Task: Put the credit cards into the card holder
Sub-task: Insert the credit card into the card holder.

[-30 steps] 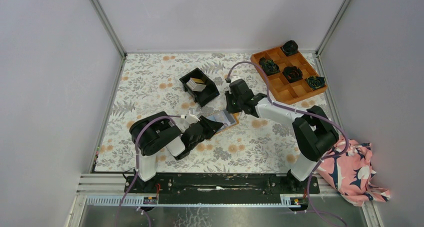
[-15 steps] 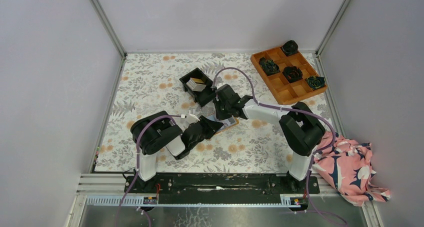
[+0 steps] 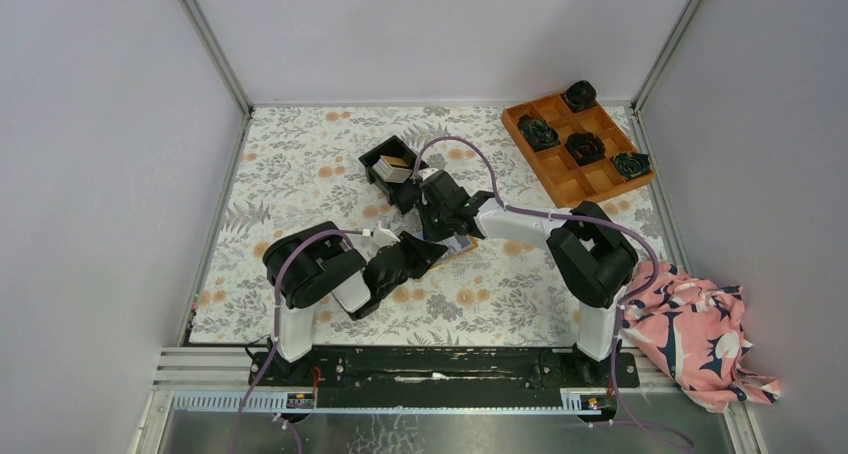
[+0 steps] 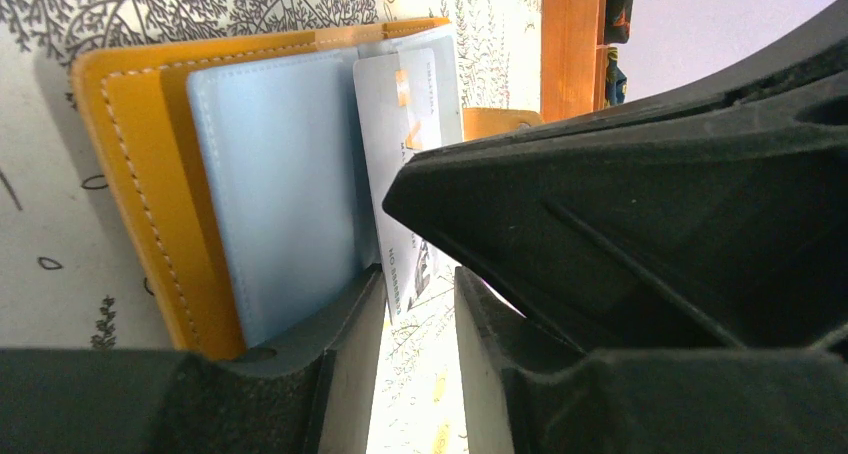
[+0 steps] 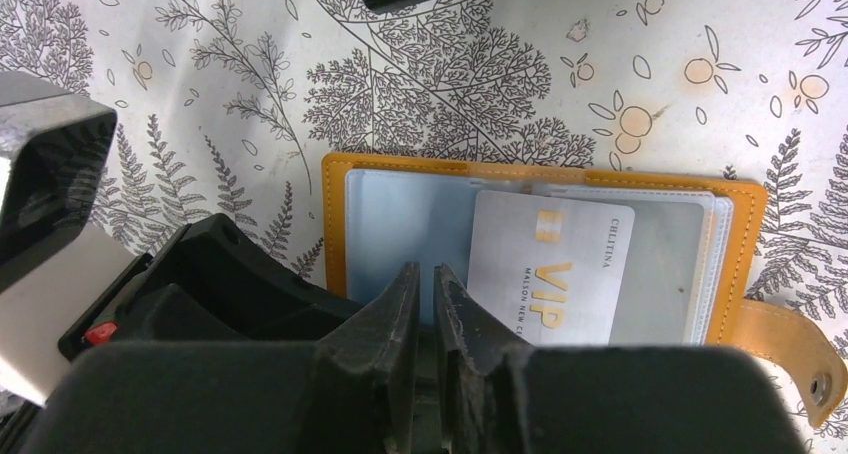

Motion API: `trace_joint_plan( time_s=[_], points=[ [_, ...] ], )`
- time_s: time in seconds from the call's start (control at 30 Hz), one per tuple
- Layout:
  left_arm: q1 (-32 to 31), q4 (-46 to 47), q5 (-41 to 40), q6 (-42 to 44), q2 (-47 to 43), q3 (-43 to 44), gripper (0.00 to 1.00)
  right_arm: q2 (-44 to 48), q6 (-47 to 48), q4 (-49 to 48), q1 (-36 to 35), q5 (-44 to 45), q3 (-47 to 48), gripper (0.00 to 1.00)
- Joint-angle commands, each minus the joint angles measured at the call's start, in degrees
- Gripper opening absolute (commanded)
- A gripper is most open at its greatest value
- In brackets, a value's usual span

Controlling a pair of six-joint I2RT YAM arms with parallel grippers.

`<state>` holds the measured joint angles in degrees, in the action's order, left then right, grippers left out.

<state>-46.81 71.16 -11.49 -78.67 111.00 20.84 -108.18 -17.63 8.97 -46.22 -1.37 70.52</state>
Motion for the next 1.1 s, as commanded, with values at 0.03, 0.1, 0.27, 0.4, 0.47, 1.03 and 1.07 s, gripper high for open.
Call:
trace_joint_plan(
  time_s=[0.03,0.1,0.27,0.4,0.47,1.03,1.07],
  points=[
    [0.2,-0.9,0.9,1.7,1.6,-0.5,0.4,-1.9,0.1,2.5,-1.7,-0.7,2.6,0.18],
    [0.2,-0.9,0.9,1.7,1.6,-0.6,0.4,-2.4,0.3,2.8,-1.8,-0.6,2.8,0.18],
    [0.2,-0.3,0.8,1.3,2.0,-1.0,0.4,-3.5,0.8,4.0,-2.5,0.9,3.5,0.18],
    [0.2,0.1,0.7,1.0,2.2,-1.2,0.4,-4.4,1.3,4.7,-3.0,1.9,3.8,0.18],
    [0.2,0.1,0.7,1.0,2.2,-1.2,0.4,-4.7,1.6,5.2,-3.1,2.5,3.9,0.18],
    [0.2,-0.2,0.7,0.5,2.8,-0.9,0.4,-6.2,1.8,5.6,-3.2,2.8,3.5,0.18],
    [0.1,-0.3,0.7,0.5,2.8,-0.9,0.4,-6.2,1.9,5.6,-3.2,2.3,3.5,0.18]
  ],
)
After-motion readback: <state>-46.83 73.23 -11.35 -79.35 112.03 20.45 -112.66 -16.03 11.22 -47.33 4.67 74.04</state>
